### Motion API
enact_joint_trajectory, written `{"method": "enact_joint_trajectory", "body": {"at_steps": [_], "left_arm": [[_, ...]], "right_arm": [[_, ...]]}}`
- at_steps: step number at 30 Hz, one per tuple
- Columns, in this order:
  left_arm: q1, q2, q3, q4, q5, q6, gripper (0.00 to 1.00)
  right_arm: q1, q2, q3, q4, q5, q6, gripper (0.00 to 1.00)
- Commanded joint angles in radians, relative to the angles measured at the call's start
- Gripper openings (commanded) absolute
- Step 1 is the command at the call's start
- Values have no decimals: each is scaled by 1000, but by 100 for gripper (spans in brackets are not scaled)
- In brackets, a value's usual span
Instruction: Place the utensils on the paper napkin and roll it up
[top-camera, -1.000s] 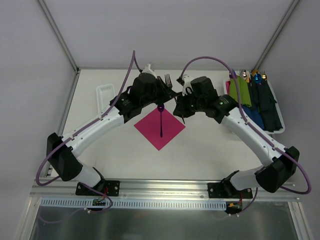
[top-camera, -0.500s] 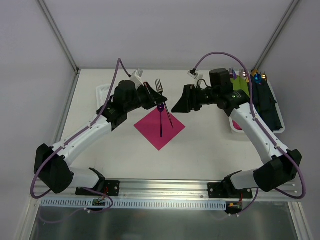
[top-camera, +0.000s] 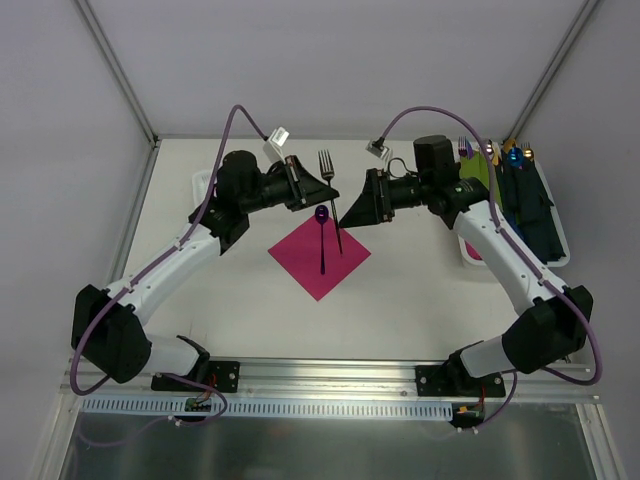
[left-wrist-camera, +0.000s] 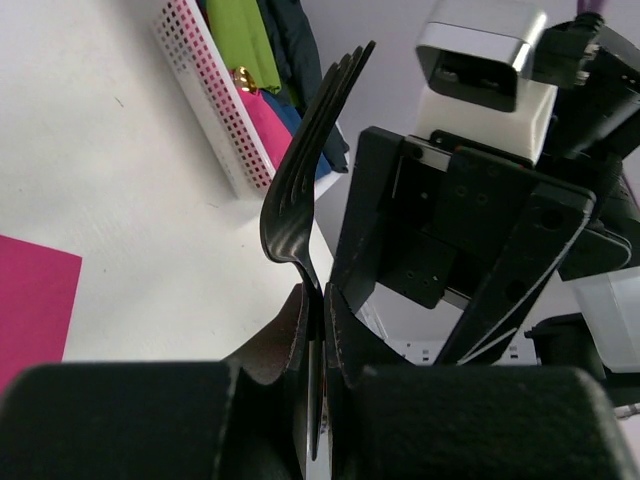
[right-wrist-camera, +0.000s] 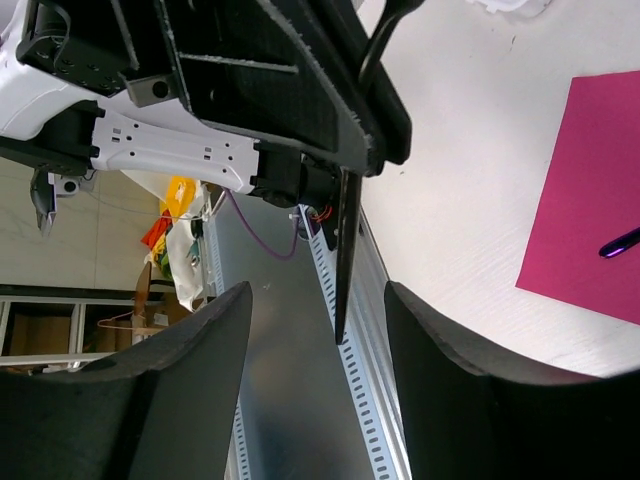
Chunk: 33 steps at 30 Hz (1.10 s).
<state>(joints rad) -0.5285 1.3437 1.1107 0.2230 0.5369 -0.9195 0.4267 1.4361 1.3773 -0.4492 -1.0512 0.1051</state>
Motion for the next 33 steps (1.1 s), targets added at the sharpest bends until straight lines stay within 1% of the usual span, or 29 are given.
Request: {"method": "enact_joint_trajectory", "body": {"at_steps": [1, 4, 8, 11, 12, 14, 15, 17, 18, 19, 20, 21, 22, 23, 26, 30, 33], "left_arm": [[1, 5, 44, 84, 69, 4, 0], [1, 8, 37, 123, 72, -16, 0], [2, 6, 17, 179, 66, -51, 0], [1, 8, 5, 208, 61, -70, 0], [2, 9, 3, 214, 58, -73, 0], [2, 9, 0, 220, 55, -74, 0], [1, 11, 1, 219, 51, -78, 0], [1, 14, 1, 217, 51, -76, 0], [2, 15, 9, 202, 49, -76, 0], [2, 17, 14, 181, 40, -73, 1], [1, 17, 23, 155, 29, -61, 5], [2, 11, 35, 127, 11, -53, 12], [1, 3, 41, 61, -33, -42, 19], [1, -5, 49, 24, -55, -18, 30], [1, -32, 81, -77, -101, 24, 43], [-11, -35, 153, -217, -159, 80, 44], [-40, -15, 199, -313, -207, 116, 42]], "right_arm": [[12, 3, -12, 32, -27, 16, 59], [29, 4, -21, 32, -15, 10, 55], [50, 6, -40, 38, -4, 7, 54], [52, 1, -58, 55, 3, 11, 47], [53, 1, -60, 58, 5, 13, 40], [53, 1, -64, 61, 10, 15, 30], [52, 0, -66, 64, 13, 16, 19], [53, -5, -67, 70, 25, 21, 8], [52, -3, -69, 73, 28, 27, 0], [52, -6, -70, 75, 37, 31, 0], [52, -8, -73, 84, 42, 36, 0], [52, -11, -75, 89, 48, 41, 0], [52, -13, -76, 95, 63, 50, 0], [52, -14, -78, 98, 77, 53, 0], [52, -14, -80, 96, 140, 74, 0], [52, -11, -81, 98, 224, 99, 0], [55, -6, -69, 92, 253, 105, 0]]}}
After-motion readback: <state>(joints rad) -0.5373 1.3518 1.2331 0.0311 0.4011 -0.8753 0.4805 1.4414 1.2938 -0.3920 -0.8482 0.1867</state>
